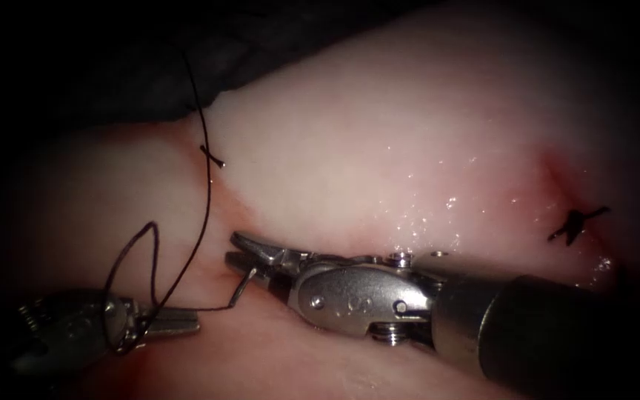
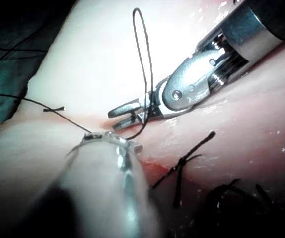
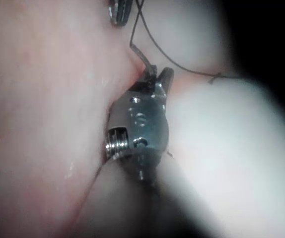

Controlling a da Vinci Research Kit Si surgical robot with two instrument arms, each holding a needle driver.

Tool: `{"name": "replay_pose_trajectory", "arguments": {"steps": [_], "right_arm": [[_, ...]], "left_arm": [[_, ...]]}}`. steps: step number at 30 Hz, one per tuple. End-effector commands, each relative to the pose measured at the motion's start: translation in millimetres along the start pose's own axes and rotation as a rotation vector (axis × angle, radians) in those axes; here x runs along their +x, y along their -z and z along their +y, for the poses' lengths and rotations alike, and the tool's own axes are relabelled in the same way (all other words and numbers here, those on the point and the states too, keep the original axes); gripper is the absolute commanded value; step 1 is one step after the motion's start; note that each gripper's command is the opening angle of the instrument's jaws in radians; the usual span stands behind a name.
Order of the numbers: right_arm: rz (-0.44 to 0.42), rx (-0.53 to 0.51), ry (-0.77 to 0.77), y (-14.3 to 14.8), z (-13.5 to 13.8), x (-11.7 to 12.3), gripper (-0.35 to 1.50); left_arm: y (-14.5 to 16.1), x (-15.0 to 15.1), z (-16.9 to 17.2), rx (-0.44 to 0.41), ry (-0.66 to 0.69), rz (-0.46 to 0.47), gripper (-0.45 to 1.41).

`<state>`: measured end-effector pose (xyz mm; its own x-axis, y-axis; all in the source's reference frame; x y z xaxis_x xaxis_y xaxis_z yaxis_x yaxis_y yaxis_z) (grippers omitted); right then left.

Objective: Wound Closure
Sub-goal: With the right gripper, insert the needle through the top of the incision.

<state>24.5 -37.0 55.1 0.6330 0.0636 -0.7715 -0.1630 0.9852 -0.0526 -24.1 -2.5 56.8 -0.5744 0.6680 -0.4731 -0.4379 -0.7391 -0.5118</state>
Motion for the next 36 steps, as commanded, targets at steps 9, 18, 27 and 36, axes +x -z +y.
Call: {"name": "replay_pose_trajectory", "arguments": {"steps": [9,18,27,36], "right_arm": [[0.054,-0.037,-0.028,-2.2,5.2,5.6,-0.35],[0.116,-0.089,-0.106,-2.0,9.8,7.4,-0.35],[0.137,-0.092,-0.139,-2.9,12.3,9.2,-0.35],[0.153,-0.049,-0.196,-3.6,13.8,9.2,-0.35]], "left_arm": [[-0.8,0.9,-0.5,0.005,0.001,0.003,-0.45],[-1.5,2.0,-0.4,0.013,0.001,0.009,-0.45],[-2.1,3.9,-0.6,0.049,-0.011,0.105,-0.45],[-4.2,3.5,-0.9,0.062,-0.021,0.123,-0.45]]}}
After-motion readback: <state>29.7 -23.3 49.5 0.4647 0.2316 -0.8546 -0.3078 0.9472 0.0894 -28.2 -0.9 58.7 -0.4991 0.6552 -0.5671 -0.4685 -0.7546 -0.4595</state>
